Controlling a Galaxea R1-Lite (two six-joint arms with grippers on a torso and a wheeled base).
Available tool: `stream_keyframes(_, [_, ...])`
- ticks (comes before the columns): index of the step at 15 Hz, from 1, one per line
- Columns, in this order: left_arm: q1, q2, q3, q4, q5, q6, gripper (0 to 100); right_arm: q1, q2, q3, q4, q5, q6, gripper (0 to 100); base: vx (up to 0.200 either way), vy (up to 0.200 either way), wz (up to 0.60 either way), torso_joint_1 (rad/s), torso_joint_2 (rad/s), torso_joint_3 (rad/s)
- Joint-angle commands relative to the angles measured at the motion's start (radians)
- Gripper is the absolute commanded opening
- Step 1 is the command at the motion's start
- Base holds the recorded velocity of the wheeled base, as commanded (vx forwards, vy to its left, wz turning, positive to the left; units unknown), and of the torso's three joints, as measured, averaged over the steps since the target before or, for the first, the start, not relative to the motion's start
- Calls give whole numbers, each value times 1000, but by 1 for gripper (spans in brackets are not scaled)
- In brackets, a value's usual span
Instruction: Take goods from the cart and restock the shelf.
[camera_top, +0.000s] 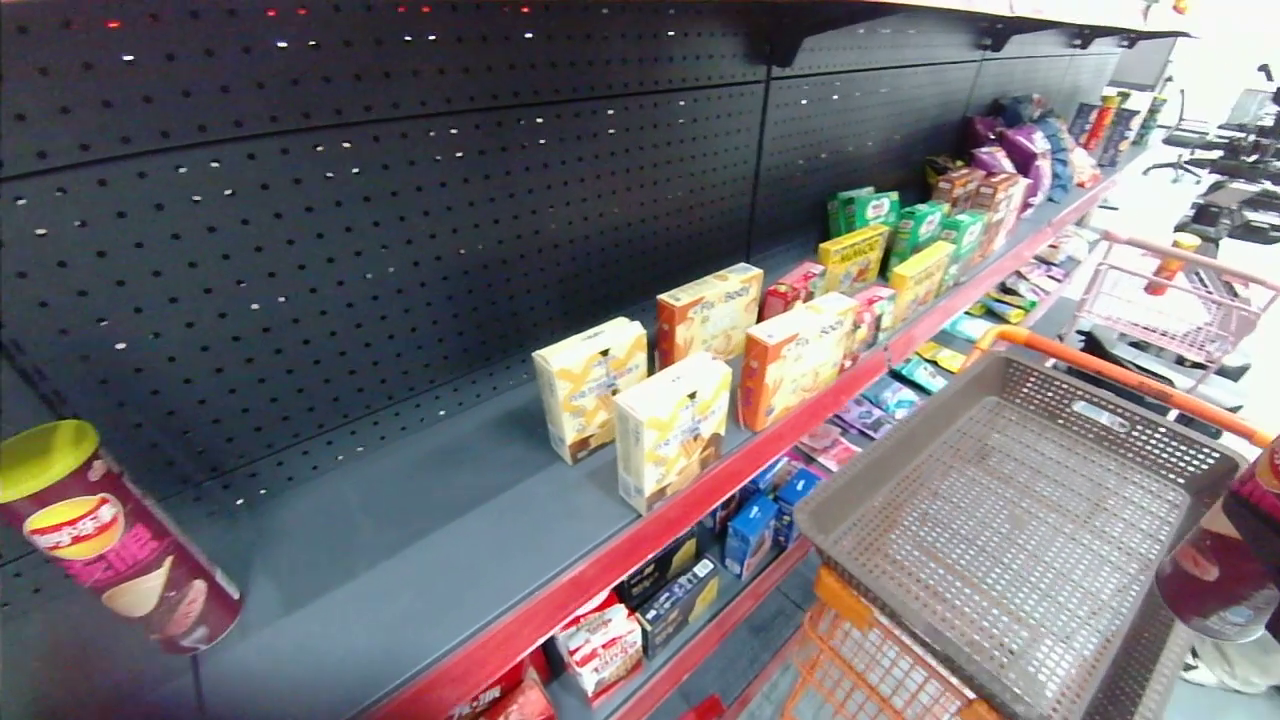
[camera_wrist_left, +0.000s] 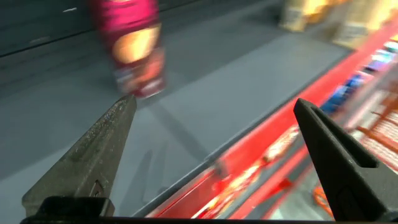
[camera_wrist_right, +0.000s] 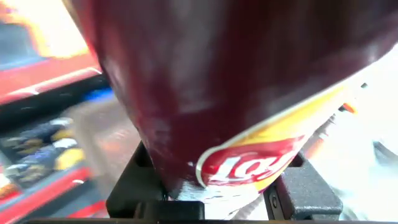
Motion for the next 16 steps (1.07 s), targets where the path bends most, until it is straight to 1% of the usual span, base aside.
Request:
stream_keyframes(1, [0,1,0,0,-1,0,100,6,5,-3,0,1,-1,0,0,0,600,12,2,2])
stream_keyframes(6, [0,1,0,0,-1,0,100,9,-8,-4,20,4,-2,0,0,0,600,3,0,1])
stream_keyframes(8, [0,1,0,0,1,0,100,6,-71,-24,78,22,-1,0,0,0,0,0,0,0])
stream_keyframes(10, [0,1,0,0,1,0,100,22,-127,-83,155,108,1,0,0,0,0,0,0,0])
stream_keyframes(11, [0,1,0,0,1,0,100,32,-132,-107,176,121,2,0,0,0,0,0,0,0])
stream_keyframes(12, [0,1,2,0,1,0,100,85,-138,-202,283,188,28,0,0,0,0,0,0,0])
stream_keyframes(13, [0,1,0,0,1,0,100,128,-138,-273,383,256,57,0,0,0,0,0,0,0])
stream_keyframes(14, [0,1,0,0,1,0,100,162,-127,-322,454,308,67,0,0,0,0,0,0,0])
stream_keyframes(15, [0,1,0,0,1,0,100,184,-107,-346,457,326,68,0,0,0,0,0,0,0])
stream_keyframes(16, [0,1,0,0,1,0,100,223,-54,-365,458,312,68,0,0,0,0,0,0,0])
